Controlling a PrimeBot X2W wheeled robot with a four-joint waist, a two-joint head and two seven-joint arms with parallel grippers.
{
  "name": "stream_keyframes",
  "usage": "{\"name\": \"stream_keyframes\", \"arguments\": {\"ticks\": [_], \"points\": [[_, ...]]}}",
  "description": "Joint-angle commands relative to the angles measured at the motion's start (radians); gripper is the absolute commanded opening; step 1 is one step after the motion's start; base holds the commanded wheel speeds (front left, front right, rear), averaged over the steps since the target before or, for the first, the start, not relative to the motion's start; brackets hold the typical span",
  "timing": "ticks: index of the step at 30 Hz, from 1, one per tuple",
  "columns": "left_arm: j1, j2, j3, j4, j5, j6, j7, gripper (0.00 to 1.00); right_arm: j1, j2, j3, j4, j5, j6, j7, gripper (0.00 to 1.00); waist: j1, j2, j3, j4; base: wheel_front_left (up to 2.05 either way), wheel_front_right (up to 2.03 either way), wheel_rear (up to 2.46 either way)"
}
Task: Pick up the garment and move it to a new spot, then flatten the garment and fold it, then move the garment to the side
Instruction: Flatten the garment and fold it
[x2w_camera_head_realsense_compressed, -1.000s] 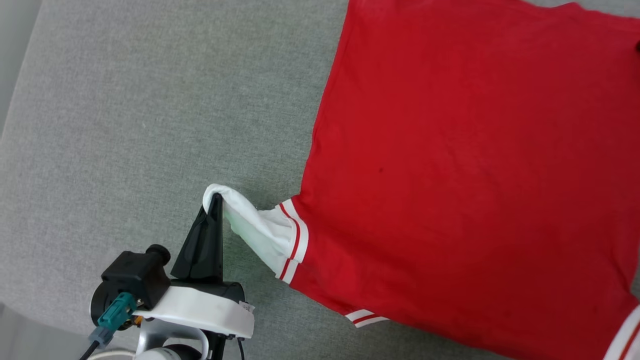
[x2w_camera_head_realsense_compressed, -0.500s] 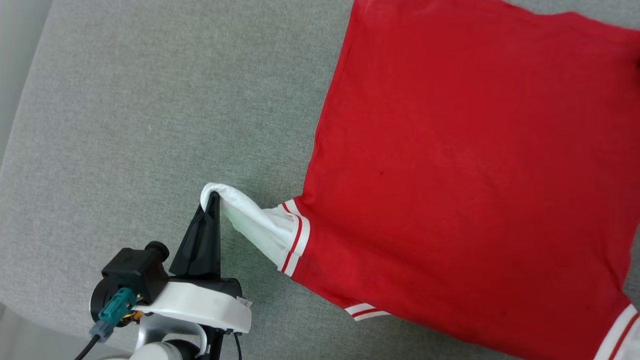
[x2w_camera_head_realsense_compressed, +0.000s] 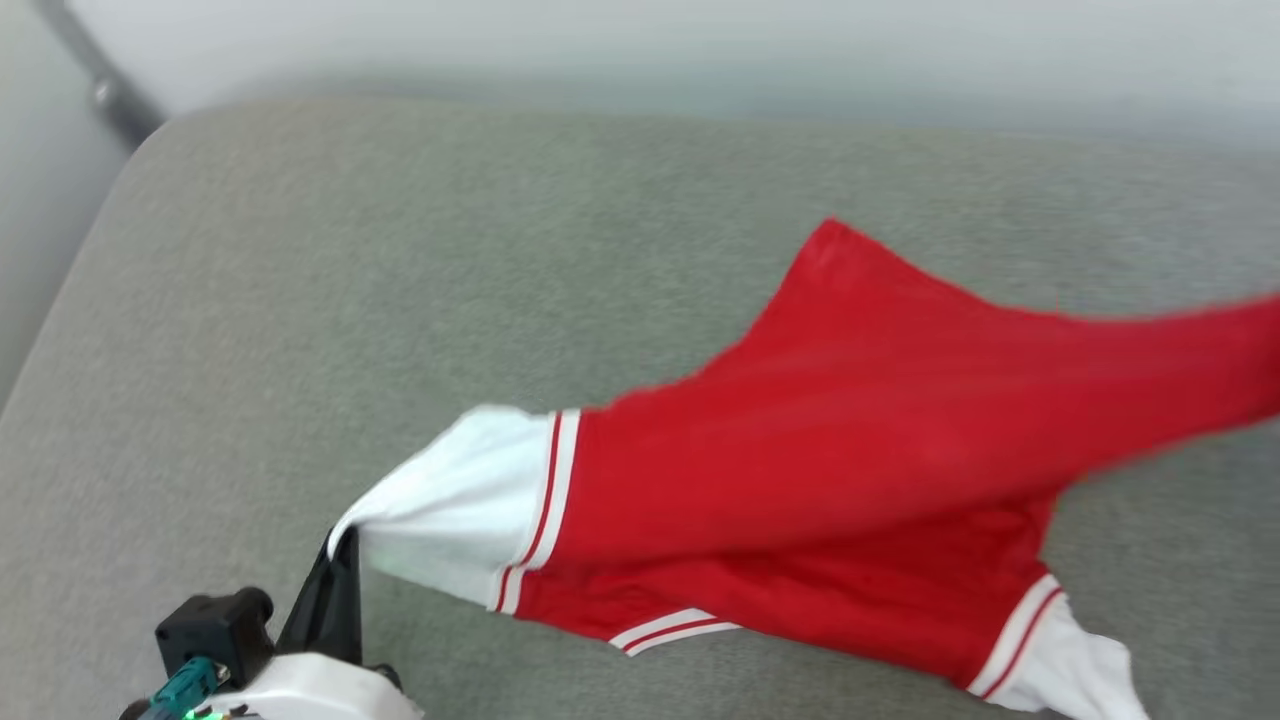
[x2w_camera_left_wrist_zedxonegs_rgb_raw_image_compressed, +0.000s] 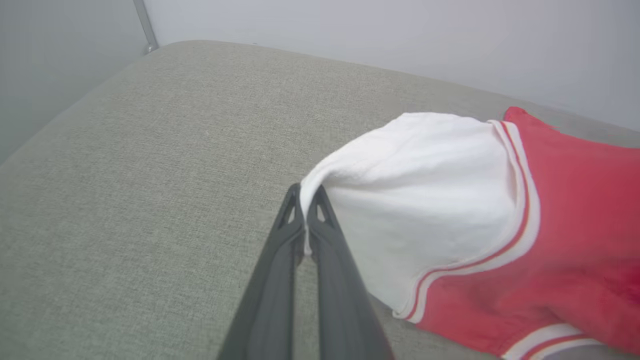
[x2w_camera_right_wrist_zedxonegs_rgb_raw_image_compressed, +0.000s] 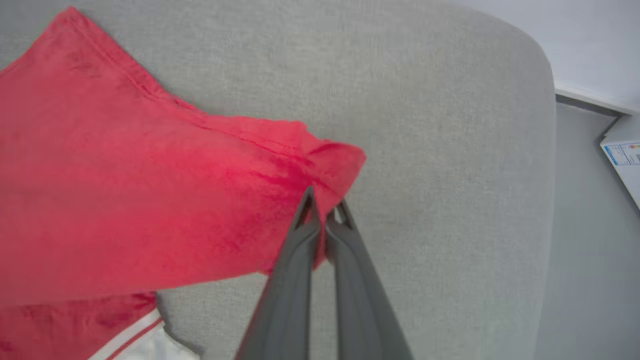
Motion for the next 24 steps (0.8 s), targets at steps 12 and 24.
{"name": "stream_keyframes", "arguments": {"ticks": [12,24], "points": [[0.1,0.053,0.021,0.004,-0.021,0.029,0.051,0.0,0.72,0.183,-0.177,-0.144,0.063,-0.001,0.019,0.0,0.0002,-0.0001,-0.119,-0.173,0.0,0.0,0.0],[0.057,0.057,0.008,-0.02,-0.011,0.027,0.064,0.0,0.639,0.272,-0.186,-0.291,0.097,-0.001,-0.506,1.0,0.0002,-0.0001,-0.068,-0.192,0.0,0.0,0.0]]}}
